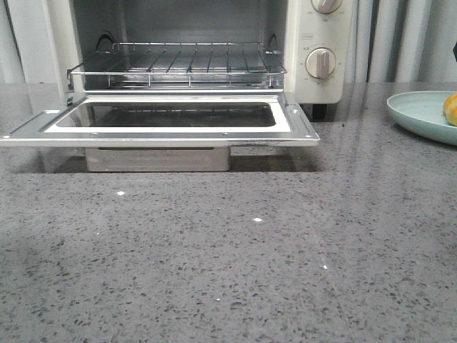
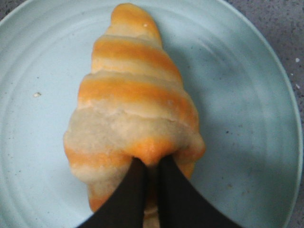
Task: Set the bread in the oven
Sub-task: 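Close the right gripper on the croissant and lift it off the plate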
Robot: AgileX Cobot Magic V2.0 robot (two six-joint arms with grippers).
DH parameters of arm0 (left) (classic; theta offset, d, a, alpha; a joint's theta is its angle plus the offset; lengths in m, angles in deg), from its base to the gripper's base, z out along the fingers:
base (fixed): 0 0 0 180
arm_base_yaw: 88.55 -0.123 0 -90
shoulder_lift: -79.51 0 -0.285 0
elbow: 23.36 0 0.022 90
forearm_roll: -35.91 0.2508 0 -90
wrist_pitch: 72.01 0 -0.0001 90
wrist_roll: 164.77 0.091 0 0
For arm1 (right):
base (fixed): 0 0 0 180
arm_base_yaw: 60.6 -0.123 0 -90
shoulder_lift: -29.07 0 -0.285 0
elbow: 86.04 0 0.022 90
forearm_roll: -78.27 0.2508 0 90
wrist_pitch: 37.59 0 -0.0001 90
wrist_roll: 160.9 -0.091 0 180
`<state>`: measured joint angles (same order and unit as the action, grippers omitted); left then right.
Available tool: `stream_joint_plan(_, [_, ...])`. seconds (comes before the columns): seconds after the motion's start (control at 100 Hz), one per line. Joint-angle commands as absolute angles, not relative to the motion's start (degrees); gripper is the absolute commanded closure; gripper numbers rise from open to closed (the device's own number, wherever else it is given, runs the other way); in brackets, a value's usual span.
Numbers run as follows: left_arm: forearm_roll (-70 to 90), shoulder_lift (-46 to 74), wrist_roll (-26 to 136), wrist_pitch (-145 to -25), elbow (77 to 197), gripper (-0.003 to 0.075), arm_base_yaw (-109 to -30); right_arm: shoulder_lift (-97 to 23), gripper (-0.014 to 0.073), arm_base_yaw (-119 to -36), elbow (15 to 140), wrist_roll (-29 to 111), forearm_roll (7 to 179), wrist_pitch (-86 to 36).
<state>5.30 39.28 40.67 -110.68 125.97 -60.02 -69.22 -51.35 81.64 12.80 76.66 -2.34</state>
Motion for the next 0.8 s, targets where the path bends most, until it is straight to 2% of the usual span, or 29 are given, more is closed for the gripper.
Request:
stream_joint_plan(0.0, [3.95, 39.15, 40.16, -108.05, 127.76, 0.0742, -60.17, -67.68, 0.0667, -50.88, 82.78, 12.90, 76.12, -2.49])
stream_joint_plan(0.79, [5.01, 39.15, 40.16, -110.57, 127.76, 0.0742, -60.17, -64.16, 0.0667, -50.88, 82.88, 12.90, 76.12, -10.30])
